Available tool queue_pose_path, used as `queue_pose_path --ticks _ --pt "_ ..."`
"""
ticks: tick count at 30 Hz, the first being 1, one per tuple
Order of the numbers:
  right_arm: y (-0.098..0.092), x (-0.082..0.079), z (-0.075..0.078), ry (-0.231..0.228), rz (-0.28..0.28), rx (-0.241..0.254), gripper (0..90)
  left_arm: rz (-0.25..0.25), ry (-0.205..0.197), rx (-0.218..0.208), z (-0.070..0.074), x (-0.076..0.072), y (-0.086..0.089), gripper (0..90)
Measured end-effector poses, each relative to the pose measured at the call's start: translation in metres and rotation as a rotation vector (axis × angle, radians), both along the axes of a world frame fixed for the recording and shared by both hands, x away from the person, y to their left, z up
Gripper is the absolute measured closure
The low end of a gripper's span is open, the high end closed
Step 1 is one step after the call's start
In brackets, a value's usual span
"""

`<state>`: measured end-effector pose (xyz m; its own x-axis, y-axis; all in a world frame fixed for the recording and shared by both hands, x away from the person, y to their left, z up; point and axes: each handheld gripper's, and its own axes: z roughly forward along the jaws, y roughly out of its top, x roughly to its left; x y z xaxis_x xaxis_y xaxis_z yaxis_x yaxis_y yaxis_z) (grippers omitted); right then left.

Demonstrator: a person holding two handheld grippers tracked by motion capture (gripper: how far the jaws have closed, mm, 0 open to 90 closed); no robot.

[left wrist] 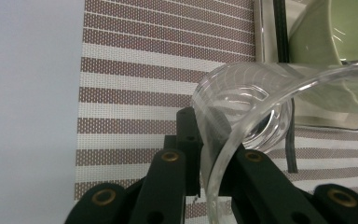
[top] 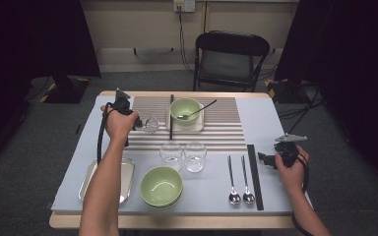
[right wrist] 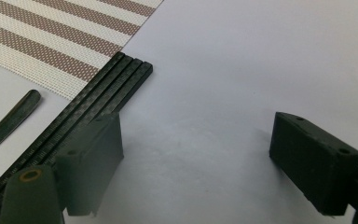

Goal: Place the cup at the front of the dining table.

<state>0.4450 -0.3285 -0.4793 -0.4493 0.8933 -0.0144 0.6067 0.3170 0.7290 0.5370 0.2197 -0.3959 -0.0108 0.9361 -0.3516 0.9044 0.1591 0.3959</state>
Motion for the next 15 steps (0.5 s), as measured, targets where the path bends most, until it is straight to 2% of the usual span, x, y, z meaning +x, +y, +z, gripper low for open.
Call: queue_pose_path --ticks 15 --pt "0.0 0.0 0.0 0.0 0.0 0.0 16.2 -0.003 0.001 0.016 -0.0071 0.0052 -0.0037 85.7"
